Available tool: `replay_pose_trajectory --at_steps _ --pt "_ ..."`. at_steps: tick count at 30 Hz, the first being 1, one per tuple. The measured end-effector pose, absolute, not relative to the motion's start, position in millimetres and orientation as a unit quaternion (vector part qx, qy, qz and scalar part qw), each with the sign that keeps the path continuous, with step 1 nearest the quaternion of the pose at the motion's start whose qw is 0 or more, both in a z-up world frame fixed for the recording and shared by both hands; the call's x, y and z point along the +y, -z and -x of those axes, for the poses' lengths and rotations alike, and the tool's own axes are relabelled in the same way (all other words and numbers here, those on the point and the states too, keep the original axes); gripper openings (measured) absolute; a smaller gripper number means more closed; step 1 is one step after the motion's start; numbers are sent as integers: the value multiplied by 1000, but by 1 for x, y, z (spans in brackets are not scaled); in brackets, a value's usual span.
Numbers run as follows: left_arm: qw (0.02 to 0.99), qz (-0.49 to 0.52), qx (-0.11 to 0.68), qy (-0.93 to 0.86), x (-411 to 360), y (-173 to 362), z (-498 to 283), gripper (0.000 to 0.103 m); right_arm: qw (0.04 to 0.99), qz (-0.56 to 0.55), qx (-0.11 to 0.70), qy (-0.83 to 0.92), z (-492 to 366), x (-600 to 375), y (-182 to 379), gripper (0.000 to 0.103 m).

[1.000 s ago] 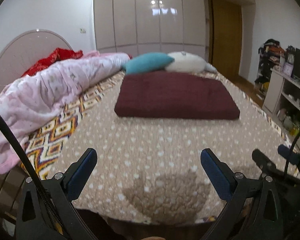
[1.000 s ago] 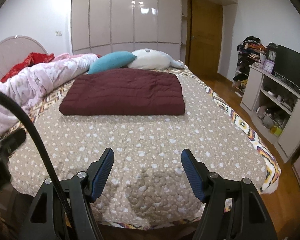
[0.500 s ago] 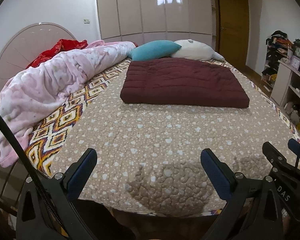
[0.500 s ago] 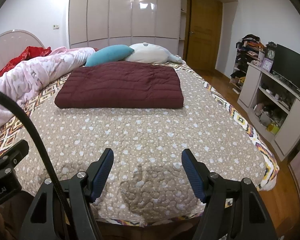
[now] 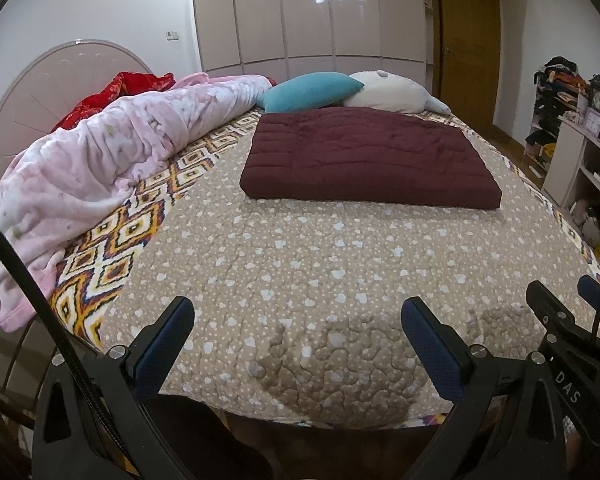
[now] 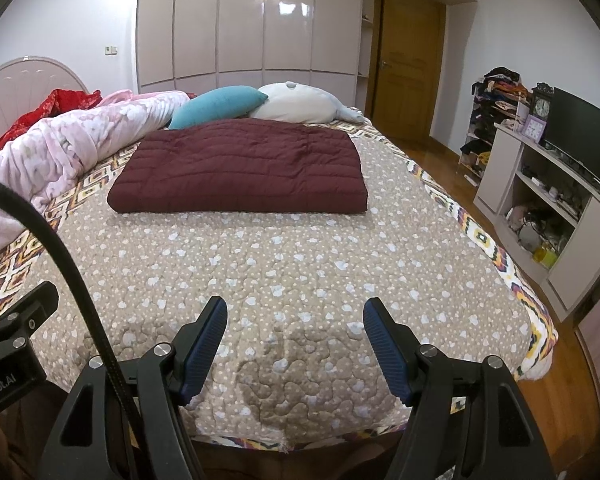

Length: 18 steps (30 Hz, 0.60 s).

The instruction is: Fold large clothes

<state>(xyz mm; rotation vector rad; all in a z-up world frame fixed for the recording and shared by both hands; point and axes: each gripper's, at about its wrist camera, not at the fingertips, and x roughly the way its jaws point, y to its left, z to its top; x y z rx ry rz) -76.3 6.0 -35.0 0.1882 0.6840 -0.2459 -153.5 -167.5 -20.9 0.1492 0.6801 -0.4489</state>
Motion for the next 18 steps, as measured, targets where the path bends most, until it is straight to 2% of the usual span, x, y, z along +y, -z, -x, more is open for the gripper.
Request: replay_pose_trajectory --at_steps 18 --pt "921 -90 357 129 3 43 74 103 912 -67 338 223 150 -168 23 74"
